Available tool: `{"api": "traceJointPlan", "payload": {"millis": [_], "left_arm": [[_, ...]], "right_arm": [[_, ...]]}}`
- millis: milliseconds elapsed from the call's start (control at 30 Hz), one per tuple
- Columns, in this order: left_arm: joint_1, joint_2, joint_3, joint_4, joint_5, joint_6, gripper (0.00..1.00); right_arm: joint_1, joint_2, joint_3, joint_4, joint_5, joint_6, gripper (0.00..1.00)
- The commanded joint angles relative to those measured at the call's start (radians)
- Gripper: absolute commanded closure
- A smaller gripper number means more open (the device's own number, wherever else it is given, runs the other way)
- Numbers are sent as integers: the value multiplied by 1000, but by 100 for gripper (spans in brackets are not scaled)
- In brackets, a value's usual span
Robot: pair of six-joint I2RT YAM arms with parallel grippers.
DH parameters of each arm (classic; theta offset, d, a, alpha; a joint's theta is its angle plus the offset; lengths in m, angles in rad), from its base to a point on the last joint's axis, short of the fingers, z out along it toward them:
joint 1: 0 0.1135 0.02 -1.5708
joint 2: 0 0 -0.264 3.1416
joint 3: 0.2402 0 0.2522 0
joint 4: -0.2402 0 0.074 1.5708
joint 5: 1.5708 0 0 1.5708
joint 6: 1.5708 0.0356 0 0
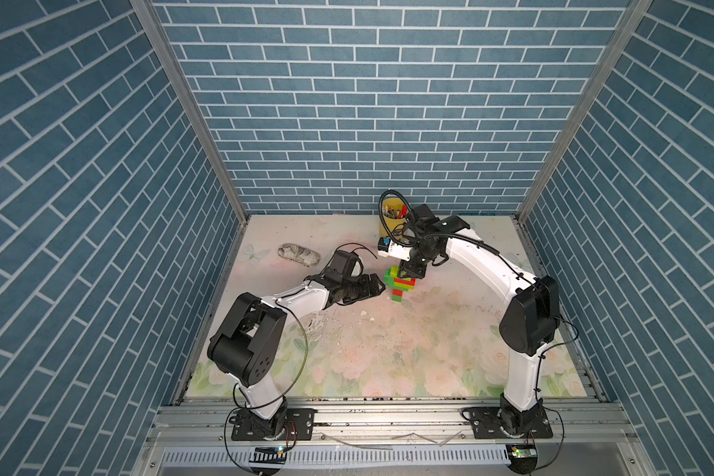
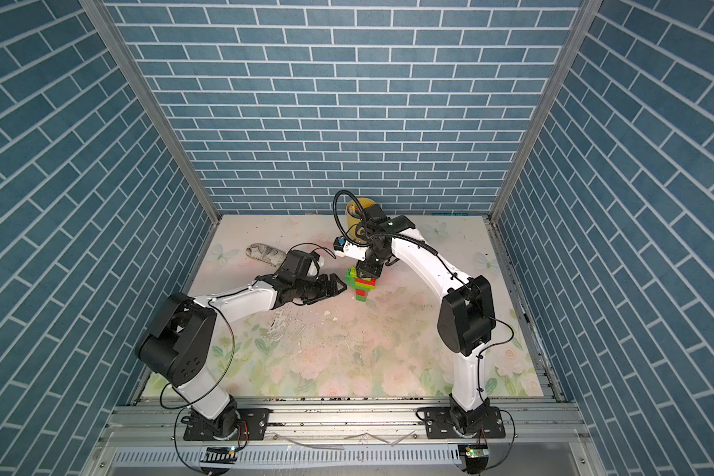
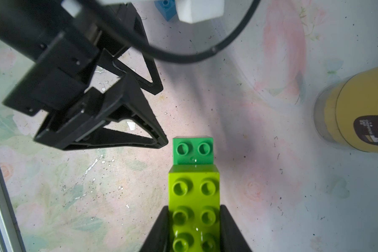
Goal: Assemble a spoon with lego
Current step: Assemble the lego brick with the lego brick.
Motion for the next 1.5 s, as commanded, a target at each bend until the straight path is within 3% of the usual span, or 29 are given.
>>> {"api": "traceJointPlan", "payload": {"millis": [0, 800, 1133, 1300, 1467], "left_arm": [[8, -23, 0, 5, 5, 15, 14], [9, -24, -3, 10, 7, 17, 14], [9, -32, -9, 2, 4, 21, 13], [10, -30, -7, 3, 4, 20, 14], [10, -30, -7, 7, 2, 20, 13]], "right_arm": [[4, 31, 17, -67, -11, -38, 93], [-26, 107, -56, -128, -22, -17, 96], [-25, 151, -72, -147, 120, -16, 100], [-23, 117, -84, -142, 116, -50, 99], [-35, 207, -28, -236, 104, -47, 99]]}}
